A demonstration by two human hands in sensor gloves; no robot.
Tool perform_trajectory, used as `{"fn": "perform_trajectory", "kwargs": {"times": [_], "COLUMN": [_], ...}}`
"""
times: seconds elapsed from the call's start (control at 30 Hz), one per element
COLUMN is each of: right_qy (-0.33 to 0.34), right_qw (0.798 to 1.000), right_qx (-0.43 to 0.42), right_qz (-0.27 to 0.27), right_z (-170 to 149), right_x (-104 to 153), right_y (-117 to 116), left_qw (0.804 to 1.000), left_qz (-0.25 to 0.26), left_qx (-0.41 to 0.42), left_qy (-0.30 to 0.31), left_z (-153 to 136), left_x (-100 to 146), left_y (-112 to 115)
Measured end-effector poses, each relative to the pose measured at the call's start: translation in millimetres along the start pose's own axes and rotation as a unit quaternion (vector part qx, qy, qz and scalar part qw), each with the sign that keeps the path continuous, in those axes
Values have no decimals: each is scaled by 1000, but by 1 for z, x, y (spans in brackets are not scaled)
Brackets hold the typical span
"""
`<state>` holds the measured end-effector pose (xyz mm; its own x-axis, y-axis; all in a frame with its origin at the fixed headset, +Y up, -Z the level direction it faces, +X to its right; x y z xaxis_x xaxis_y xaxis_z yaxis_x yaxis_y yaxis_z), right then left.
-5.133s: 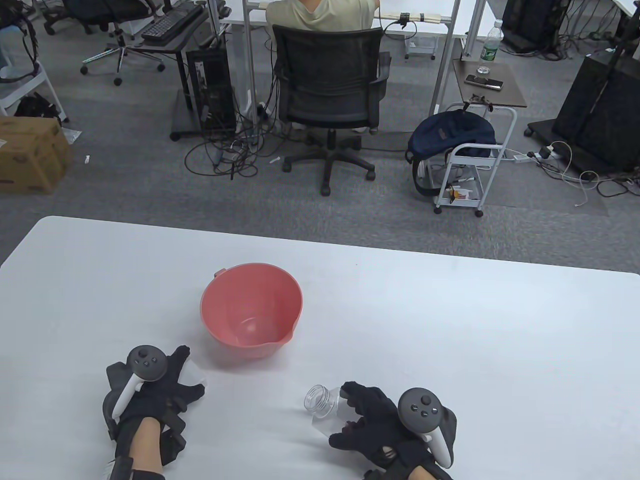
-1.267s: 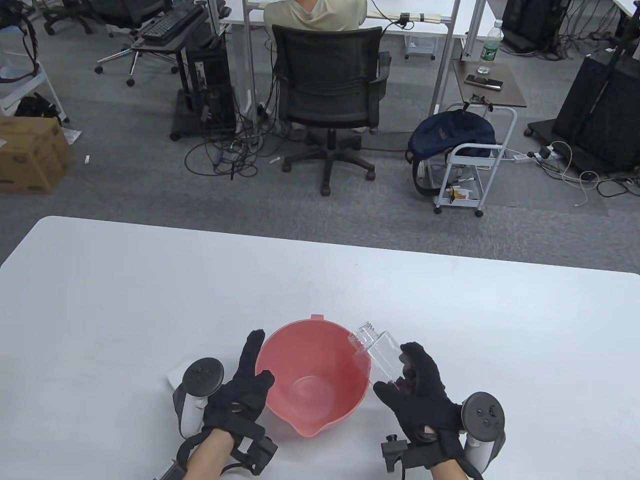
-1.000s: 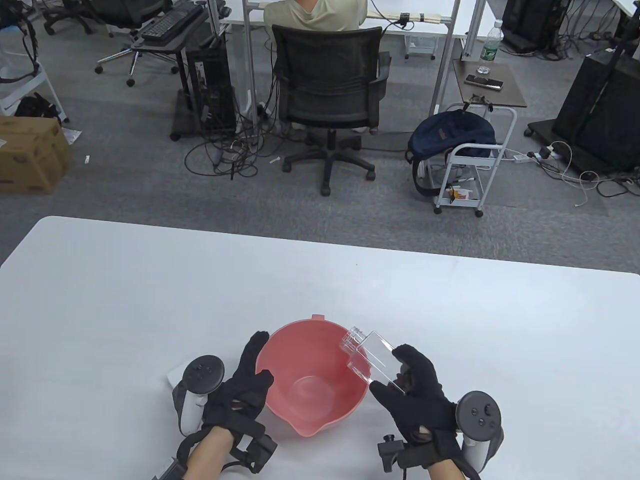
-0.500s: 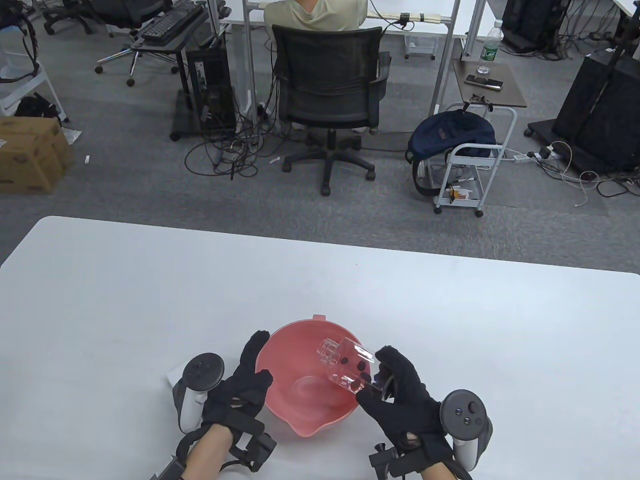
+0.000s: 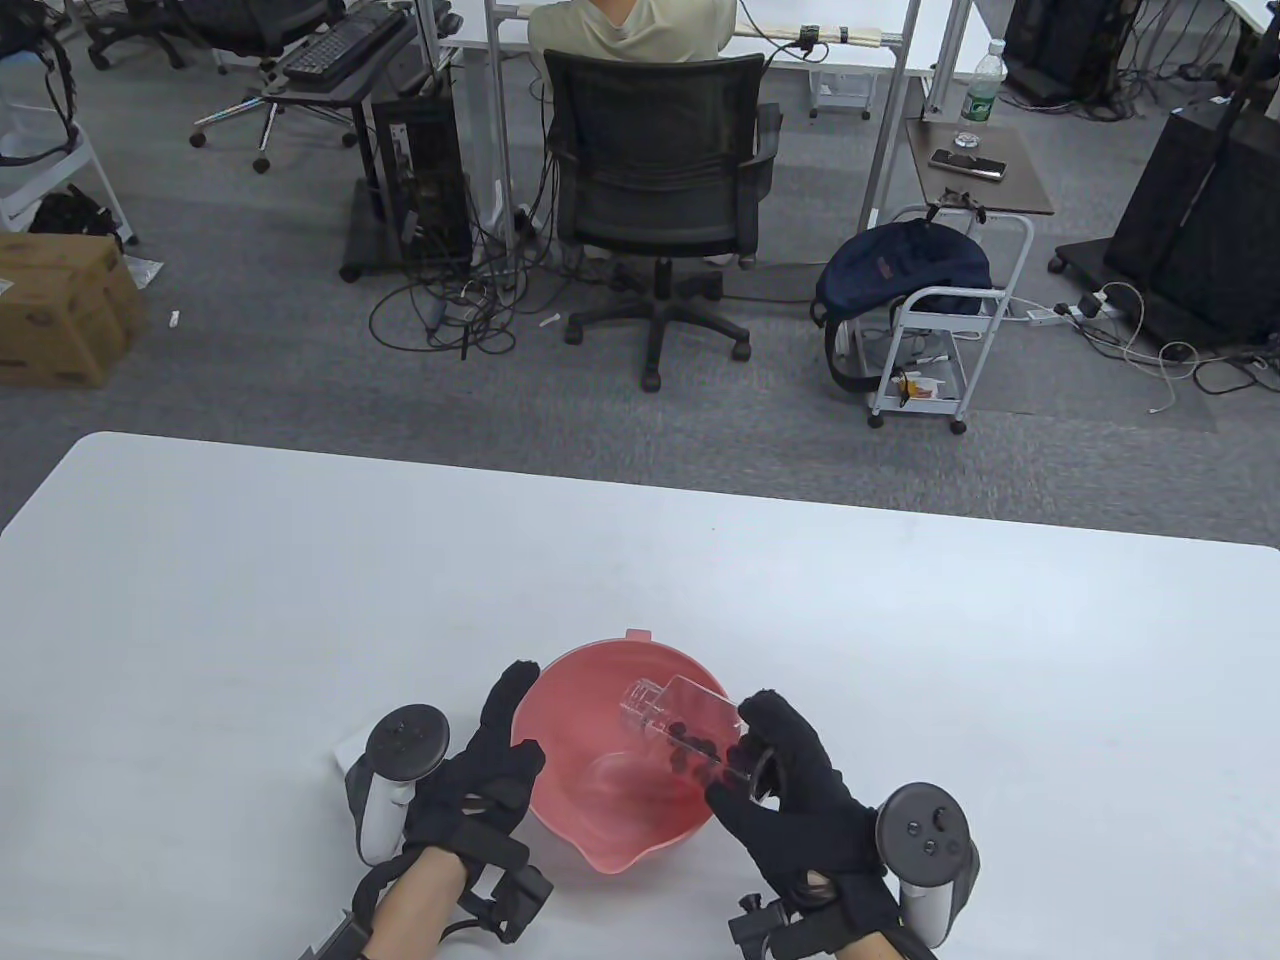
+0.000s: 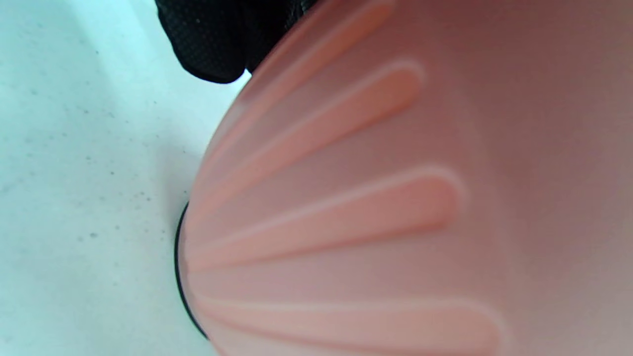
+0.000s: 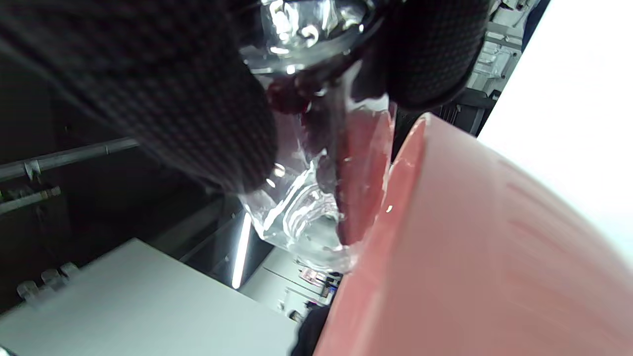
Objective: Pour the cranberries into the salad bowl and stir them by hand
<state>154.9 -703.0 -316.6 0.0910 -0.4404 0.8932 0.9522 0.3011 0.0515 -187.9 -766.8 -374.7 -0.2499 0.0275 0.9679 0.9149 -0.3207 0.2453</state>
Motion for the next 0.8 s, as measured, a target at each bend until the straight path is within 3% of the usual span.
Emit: {"fn": "perform_trajectory", "kwargs": {"times": [0.07,0.17,0.27,0.37,0.47,0.57,0.63,0.67,0.73,0.8], "right_qy": [0,0,0,6,1,14,6,9,23,17], "right_qw": [998,1000,998,999,997,999,997,997,999,999], "right_qx": [-61,23,-64,15,-80,19,-76,-78,26,-25], "right_qz": [5,-16,-7,-32,-22,-30,-13,-27,-40,-15], "right_z": [-1,0,-1,2,0,3,1,3,6,4], "right_x": [0,1,1,1,2,2,3,3,3,3], "right_y": [-4,-1,-3,2,-2,1,-4,-4,-1,-3], "left_qw": [1000,1000,1000,1000,1000,1000,1000,1000,1000,1000], "left_qz": [0,0,0,-1,-1,-1,-1,-1,-1,-2], "left_qx": [-1,-2,-3,-3,-3,-4,-3,-4,-4,-4], "left_qy": [0,0,0,0,-1,-1,-1,-1,-1,-1], "left_z": [0,0,0,0,0,0,0,0,0,0], "left_x": [0,0,0,0,0,0,0,0,0,0], "left_y": [0,0,0,0,0,0,0,0,0,0]}}
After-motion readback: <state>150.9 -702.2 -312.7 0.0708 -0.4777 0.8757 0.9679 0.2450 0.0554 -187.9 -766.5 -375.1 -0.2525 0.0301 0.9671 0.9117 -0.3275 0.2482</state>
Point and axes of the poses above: the tracker on the back of each hand, its own z axis roughly to the thumb side, its own x axis roughly from the fingertips to the wrist, y = z × x, the point moved 2 cm from there along -x, roughly from the wrist to the fingertips, and after that the axes turned 13 degrees about y, right-handed, at the moved point
